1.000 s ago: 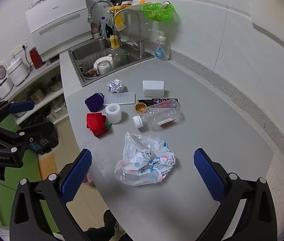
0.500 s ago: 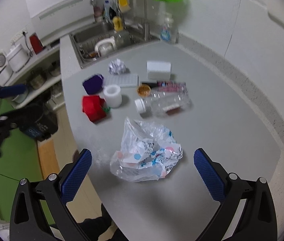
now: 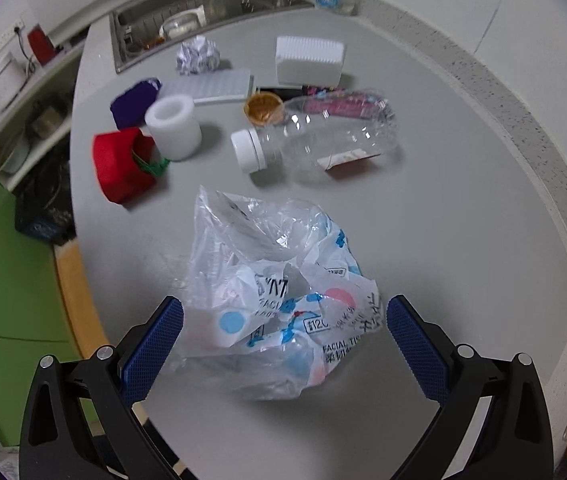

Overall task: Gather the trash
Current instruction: 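Grasp the clear plastic bag with the right tool while the left tool grasps the red cloth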

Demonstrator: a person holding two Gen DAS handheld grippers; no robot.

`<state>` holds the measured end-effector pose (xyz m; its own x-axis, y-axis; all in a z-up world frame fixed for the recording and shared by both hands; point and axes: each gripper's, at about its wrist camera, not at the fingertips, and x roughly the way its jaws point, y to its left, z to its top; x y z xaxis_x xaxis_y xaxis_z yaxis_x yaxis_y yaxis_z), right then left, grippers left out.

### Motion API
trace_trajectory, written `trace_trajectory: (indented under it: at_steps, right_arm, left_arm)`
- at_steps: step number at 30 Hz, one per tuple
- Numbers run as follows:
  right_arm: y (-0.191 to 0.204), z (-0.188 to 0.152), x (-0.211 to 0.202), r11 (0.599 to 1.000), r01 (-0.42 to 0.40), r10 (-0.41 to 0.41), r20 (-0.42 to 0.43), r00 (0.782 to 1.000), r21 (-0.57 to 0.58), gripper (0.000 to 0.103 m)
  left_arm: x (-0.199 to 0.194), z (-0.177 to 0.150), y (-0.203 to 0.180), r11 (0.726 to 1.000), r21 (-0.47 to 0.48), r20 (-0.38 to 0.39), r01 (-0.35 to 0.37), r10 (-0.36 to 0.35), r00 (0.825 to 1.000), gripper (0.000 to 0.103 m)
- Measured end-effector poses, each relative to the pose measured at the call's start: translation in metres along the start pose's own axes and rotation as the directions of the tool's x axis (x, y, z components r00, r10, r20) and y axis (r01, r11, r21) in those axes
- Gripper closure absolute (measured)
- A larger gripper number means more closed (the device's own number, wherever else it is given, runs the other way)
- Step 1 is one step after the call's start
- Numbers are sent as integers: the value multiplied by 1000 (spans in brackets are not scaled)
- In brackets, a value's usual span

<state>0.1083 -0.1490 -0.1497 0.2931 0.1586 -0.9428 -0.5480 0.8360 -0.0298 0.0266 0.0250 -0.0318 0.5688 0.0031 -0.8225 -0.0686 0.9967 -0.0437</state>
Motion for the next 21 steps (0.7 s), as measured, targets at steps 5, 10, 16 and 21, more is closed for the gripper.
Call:
trace_trajectory:
  at_steps: [5, 10, 16, 21]
  right_arm:
    - [-2, 5, 15, 1000, -5, 4, -22, 1000, -12, 6]
    - [1, 8, 22, 999, -14, 13, -33, 999, -42, 24]
    - [-3, 7, 25, 997, 32, -33, -26, 999, -66, 81]
    - [-3, 9, 18, 998, -1, 1, -11, 1000, -55, 101]
  left_arm:
    - [16, 5, 9, 998, -61, -23, 13, -15, 1000, 3]
    - [40, 7, 15, 995, -101, -64, 22, -29, 998, 3]
    - [58, 6, 10, 999, -43, -91, -27, 23, 996, 3]
    - [73, 8, 8, 1000, -26, -109, -14, 11, 994, 3]
